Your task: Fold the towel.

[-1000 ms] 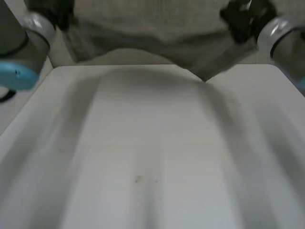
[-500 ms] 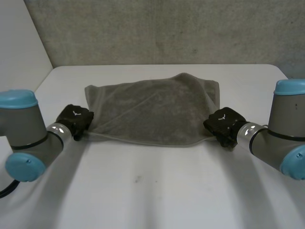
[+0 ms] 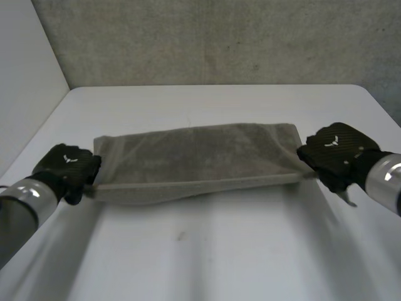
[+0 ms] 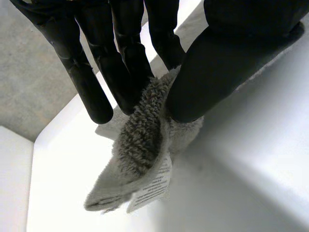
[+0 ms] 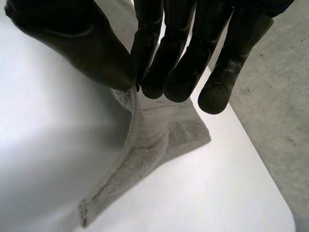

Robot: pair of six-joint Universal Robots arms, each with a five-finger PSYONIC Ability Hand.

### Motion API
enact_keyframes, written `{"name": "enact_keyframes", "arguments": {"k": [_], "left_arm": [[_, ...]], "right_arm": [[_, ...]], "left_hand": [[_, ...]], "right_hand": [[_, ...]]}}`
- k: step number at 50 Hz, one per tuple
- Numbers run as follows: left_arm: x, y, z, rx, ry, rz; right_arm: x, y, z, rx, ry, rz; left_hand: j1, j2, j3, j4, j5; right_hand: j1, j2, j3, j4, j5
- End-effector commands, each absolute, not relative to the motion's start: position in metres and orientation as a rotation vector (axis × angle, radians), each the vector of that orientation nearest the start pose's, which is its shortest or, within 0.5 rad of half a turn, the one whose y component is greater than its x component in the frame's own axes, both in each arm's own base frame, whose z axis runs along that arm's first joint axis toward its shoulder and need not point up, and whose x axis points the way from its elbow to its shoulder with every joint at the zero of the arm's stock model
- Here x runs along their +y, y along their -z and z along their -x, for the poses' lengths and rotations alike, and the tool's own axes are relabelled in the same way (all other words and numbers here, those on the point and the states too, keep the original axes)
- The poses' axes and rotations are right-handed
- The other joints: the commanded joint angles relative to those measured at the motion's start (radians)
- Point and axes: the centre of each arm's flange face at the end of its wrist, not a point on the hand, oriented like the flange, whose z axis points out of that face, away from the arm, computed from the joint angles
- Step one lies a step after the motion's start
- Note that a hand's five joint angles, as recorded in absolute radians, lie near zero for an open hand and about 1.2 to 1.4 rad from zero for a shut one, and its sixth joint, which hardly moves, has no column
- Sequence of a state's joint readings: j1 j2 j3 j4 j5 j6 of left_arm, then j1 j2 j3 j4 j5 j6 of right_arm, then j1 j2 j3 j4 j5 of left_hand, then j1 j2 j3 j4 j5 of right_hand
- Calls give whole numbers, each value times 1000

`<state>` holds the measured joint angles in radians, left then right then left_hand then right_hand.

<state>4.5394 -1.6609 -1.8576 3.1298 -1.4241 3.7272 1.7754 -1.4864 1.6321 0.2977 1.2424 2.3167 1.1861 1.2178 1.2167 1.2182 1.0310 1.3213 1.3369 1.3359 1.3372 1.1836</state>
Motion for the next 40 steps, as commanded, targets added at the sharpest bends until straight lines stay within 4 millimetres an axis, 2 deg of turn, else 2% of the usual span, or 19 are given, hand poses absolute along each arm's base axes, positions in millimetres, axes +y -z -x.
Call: {"name": "enact_keyframes", "arguments": {"k": [1,3,5,9,15,20,23,25,26,27,28,30,31,33,34,36,37,39,40], "left_arm": [[-222,-210,174,2301,1653,-1000],[-210,-207,172,2321,1593,-1039],[-203,-206,171,2332,1556,-1065],[-184,-206,169,2358,1467,-1130],[-179,-210,170,2347,1481,-1139],[-183,-213,172,2335,1502,-1142],[-192,-216,175,2310,1542,-1135],[-209,-212,179,2297,1562,-1137],[-209,-212,179,2297,1562,-1137],[-221,-211,181,2286,1573,-1128],[-221,-211,181,2286,1573,-1128],[-242,-206,185,2293,1569,-1128],[-242,-206,185,2293,1569,-1128],[-266,-201,193,2303,1570,-1129],[-266,-201,193,2303,1571,-1129],[-288,-194,203,2320,1579,-1128],[-288,-194,203,2320,1579,-1128],[-311,-188,209,2329,1595,-1088],[-311,-188,209,2329,1595,-1087]], "right_arm": [[-211,-257,-201,2232,1615,1695],[-198,-254,-199,2253,1489,1736],[-191,-253,-198,2254,1437,1772],[-175,-258,-192,2228,1412,1885],[-176,-259,-189,2233,1453,1890],[-183,-260,-194,2152,1556,1888],[-194,-258,-198,2098,1599,1878],[-213,-243,-204,2095,1583,1875],[-213,-243,-204,2095,1583,1875],[-226,-239,-206,2100,1598,1863],[-226,-239,-206,2100,1598,1863],[-250,-233,-208,2126,1627,1830],[-250,-233,-208,2126,1628,1830],[-275,-227,-214,2123,1668,1830],[-275,-227,-214,2123,1668,1830],[-294,-220,-230,2077,1717,1855],[-294,-220,-230,2077,1717,1855],[-312,-214,-244,2036,1785,1873],[-312,-214,-244,2035,1786,1873]], "left_hand": [[210,178,180,178,191],[210,178,180,178,191],[210,178,180,178,191],[210,178,180,178,191],[210,178,180,178,191],[210,178,180,178,191],[210,178,180,178,191],[210,178,180,178,191],[210,178,180,178,191],[210,178,180,178,191],[210,178,180,178,191],[210,178,180,178,191],[210,178,180,178,191],[210,178,180,178,191],[210,178,180,178,191],[210,178,180,178,191],[210,178,180,178,191],[210,178,180,178,191],[210,178,180,178,191]], "right_hand": [[75,59,60,59,38],[75,59,60,59,38],[75,59,60,59,38],[75,59,60,59,38],[75,59,60,59,38],[75,59,60,59,38],[75,59,60,59,38],[75,59,60,59,38],[75,59,60,59,38],[75,59,60,59,38],[75,59,60,59,38],[75,59,60,59,38],[75,59,60,59,38],[75,59,60,59,38],[75,59,60,59,38],[75,59,60,59,38],[75,59,60,59,38],[75,59,60,59,38],[75,59,60,59,38]]}}
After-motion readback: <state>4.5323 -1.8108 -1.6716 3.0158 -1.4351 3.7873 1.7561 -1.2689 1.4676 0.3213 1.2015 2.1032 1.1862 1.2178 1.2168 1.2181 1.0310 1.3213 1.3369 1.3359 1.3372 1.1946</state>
